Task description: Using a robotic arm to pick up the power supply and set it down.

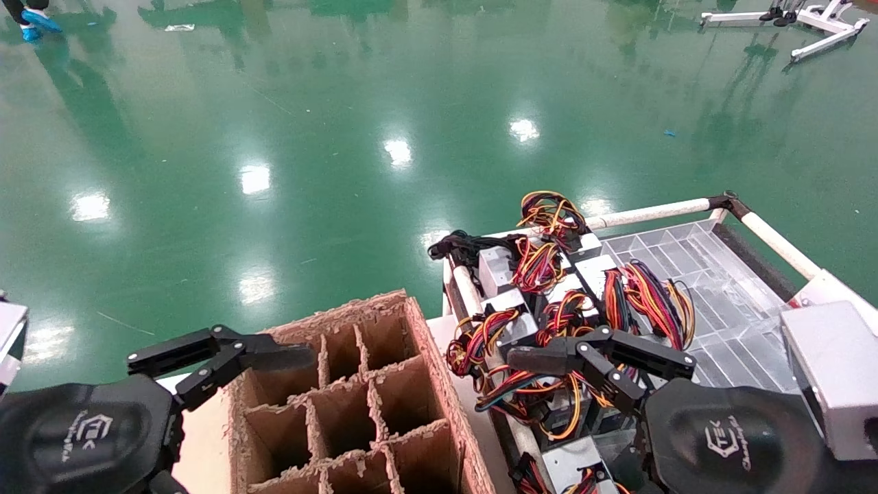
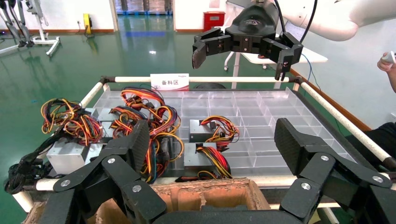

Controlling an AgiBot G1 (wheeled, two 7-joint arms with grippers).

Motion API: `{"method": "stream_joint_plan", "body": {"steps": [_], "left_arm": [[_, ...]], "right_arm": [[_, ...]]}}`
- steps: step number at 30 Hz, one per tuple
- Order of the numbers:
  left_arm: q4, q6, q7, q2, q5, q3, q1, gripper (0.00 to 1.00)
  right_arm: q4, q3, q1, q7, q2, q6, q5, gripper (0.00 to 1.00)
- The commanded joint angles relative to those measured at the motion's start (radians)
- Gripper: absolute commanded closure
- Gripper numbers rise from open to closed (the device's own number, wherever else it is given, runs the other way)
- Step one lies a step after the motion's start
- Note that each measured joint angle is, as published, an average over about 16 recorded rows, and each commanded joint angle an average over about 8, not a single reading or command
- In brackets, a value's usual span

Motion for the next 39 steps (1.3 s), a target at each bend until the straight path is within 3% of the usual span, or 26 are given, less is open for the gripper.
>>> {"method": "stream_joint_plan", "body": {"steps": [1, 15, 33, 34, 36, 39], "left_arm": [[0.0, 0.0, 0.0, 0.0, 0.0, 0.0, 0.0, 1.0], [0.0, 0.0, 0.0, 0.0, 0.0, 0.0, 0.0, 1.0], [0.0, 0.0, 0.0, 0.0, 0.0, 0.0, 0.0, 1.0], [0.0, 0.0, 0.0, 0.0, 0.0, 0.0, 0.0, 1.0], [0.0, 0.0, 0.0, 0.0, 0.0, 0.0, 0.0, 1.0], [0.0, 0.0, 0.0, 0.0, 0.0, 0.0, 0.0, 1.0]], "right_arm": [[0.0, 0.003, 0.001, 0.0, 0.003, -0.001, 0.004, 0.0], [0.009, -0.079, 0.01, 0.02, -0.082, 0.02, -0.098, 0.0], [-0.126, -0.302, 0.115, 0.041, -0.416, 0.028, -0.341, 0.0], [-0.138, -0.314, 0.12, 0.04, -0.436, 0.031, -0.356, 0.01], [-0.165, -0.339, 0.13, 0.035, -0.48, 0.036, -0.386, 0.14], [-0.206, -0.37, 0.149, 0.023, -0.537, 0.042, -0.426, 0.49]]}}
